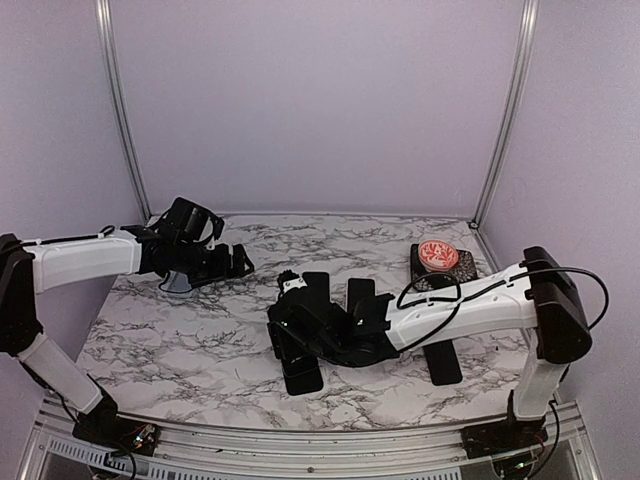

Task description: Put the phone into the phone case

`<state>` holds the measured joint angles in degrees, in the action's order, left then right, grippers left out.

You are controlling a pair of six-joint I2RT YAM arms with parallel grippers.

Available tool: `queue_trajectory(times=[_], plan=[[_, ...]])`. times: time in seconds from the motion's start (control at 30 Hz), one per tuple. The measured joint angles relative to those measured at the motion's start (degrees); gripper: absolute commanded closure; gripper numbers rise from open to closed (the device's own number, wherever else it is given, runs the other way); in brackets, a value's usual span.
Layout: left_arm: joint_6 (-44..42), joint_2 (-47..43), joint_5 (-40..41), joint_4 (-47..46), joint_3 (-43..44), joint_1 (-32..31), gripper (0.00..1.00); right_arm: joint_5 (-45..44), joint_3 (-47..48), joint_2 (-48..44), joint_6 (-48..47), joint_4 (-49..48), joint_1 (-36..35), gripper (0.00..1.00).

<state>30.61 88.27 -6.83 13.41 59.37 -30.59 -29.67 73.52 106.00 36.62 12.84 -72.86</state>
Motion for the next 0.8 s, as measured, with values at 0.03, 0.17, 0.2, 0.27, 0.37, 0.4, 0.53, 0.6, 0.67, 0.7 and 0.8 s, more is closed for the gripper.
queue_trajectory(times=[0.03, 0.17, 0.2, 0.27, 0.37, 0.4, 0.53, 0.6, 0.67, 0.7, 0.8], plan=[[-0.22, -0.7, 0.94, -0.09, 0.0, 0.2, 0.01, 0.22, 0.42, 0.61, 0.15, 0.02, -0.11, 0.81], [-1.22, -2.1, 3.5, -0.37, 0.0, 1.07, 0.01, 1.14, 1.11, 2.29, 0.79, 0.28, 0.42, 0.83], [-1.4, -2.03, 3.91, -0.39, 0.0, 1.42, 0.01, 1.38, 1.86, 3.02, 0.96, 0.74, 0.46, 0.83], [-1.44, -1.53, 4.04, -0.39, -0.02, 2.32, 0.01, 1.86, 4.26, 4.98, 1.4, 1.99, 0.66, 0.83], [-1.11, -0.04, 2.93, -0.42, -0.02, 3.69, 0.01, 2.05, 7.69, 7.52, 2.99, 4.48, 0.72, 0.83], [-0.98, 0.61, 2.36, -0.42, -0.02, 4.02, 0.01, 2.05, 7.82, 7.67, 3.74, 5.16, 0.72, 0.83], [-0.2, 2.62, 0.76, -0.39, -0.11, 4.72, 0.01, 1.9, 6.36, 7.02, 6.4, 7.65, 0.72, 0.84], [-0.07, 2.78, 0.42, -0.37, -0.22, 4.72, 0.01, 2.19, 4.33, 6.16, 7.19, 7.48, 0.72, 0.84], [-0.02, 2.78, 0.39, -0.42, -0.22, 4.81, 0.01, 2.58, 3.61, 5.97, 8.0, 7.28, 0.72, 0.84], [0.02, 2.78, 0.35, -0.42, -0.22, 4.83, 0.01, 2.78, 3.61, 5.97, 8.44, 7.26, 0.7, 0.84], [0.04, 2.78, 0.28, -0.42, -0.22, 5.05, 0.01, 2.75, 4.24, 6.29, 9.68, 8.09, 0.5, 0.84]])
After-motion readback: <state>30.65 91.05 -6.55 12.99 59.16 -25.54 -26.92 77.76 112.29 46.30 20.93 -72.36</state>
